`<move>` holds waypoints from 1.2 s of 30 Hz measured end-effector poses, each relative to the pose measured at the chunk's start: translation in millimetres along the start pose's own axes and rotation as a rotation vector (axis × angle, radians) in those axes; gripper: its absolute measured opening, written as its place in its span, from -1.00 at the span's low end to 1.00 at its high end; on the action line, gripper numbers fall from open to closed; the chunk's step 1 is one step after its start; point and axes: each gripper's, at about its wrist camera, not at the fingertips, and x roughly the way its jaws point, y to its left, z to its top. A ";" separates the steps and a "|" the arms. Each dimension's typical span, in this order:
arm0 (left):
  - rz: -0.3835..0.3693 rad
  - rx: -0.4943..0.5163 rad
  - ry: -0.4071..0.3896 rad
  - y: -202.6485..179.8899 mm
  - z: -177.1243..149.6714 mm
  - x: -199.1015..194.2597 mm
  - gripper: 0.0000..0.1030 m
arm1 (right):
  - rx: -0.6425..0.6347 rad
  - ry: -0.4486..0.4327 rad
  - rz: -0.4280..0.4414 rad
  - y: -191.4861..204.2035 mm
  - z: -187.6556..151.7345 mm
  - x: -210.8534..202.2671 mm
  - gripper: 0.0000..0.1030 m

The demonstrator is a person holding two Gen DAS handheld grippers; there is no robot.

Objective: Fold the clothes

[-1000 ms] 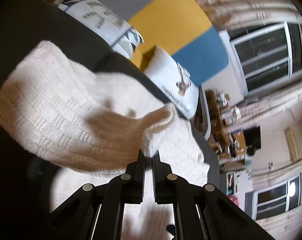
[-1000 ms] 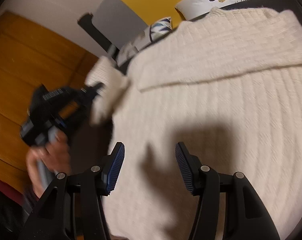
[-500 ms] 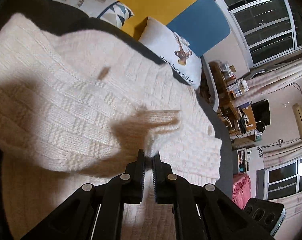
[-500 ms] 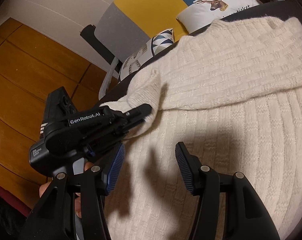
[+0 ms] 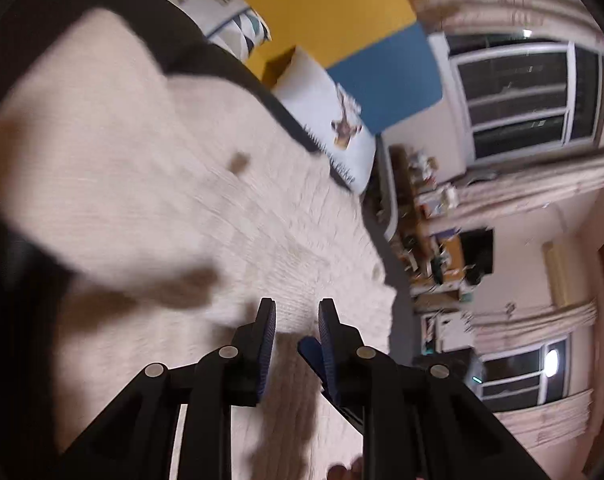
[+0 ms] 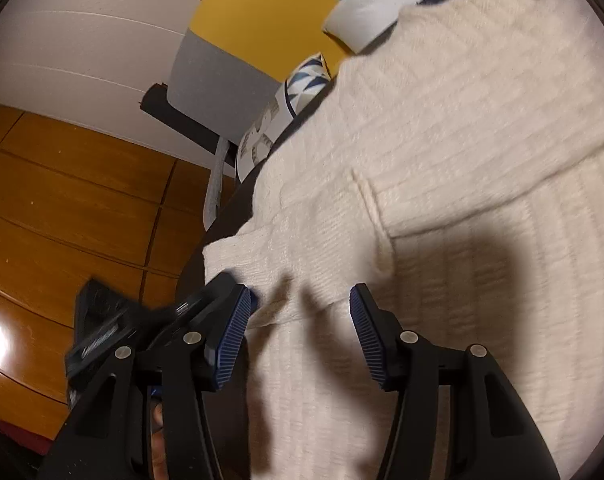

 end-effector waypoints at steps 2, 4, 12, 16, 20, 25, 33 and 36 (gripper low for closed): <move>-0.023 -0.025 -0.018 15.4 -0.4 -22.4 -0.58 | 0.023 0.025 -0.016 -2.4 -2.3 7.2 0.08; -0.020 -0.034 -0.052 30.8 -2.7 -43.1 -0.57 | 0.062 0.008 -0.002 -9.4 -9.4 3.9 0.08; -0.042 -0.152 -0.080 93.6 -24.0 -83.2 -0.56 | 0.222 -0.114 0.063 -39.0 -11.7 -1.7 0.06; -0.056 -0.210 -0.084 119.7 -34.9 -90.3 -0.56 | 0.217 -0.136 0.047 -36.0 -10.0 8.0 -0.09; -0.051 -0.235 -0.077 133.4 -42.0 -90.7 -0.56 | 0.217 -0.153 0.012 -33.9 -9.3 17.8 -0.43; -0.078 -0.254 -0.089 137.9 -43.4 -92.9 -0.56 | 0.131 -0.132 -0.099 -19.0 -6.1 30.6 -0.83; -0.131 -0.353 -0.125 137.3 -16.8 -85.9 -0.55 | -0.042 -0.100 -0.112 26.7 7.3 20.6 -0.83; -0.144 -0.407 -0.158 136.6 -4.2 -82.6 -0.55 | -0.093 -0.094 -0.094 48.4 15.4 9.8 -0.83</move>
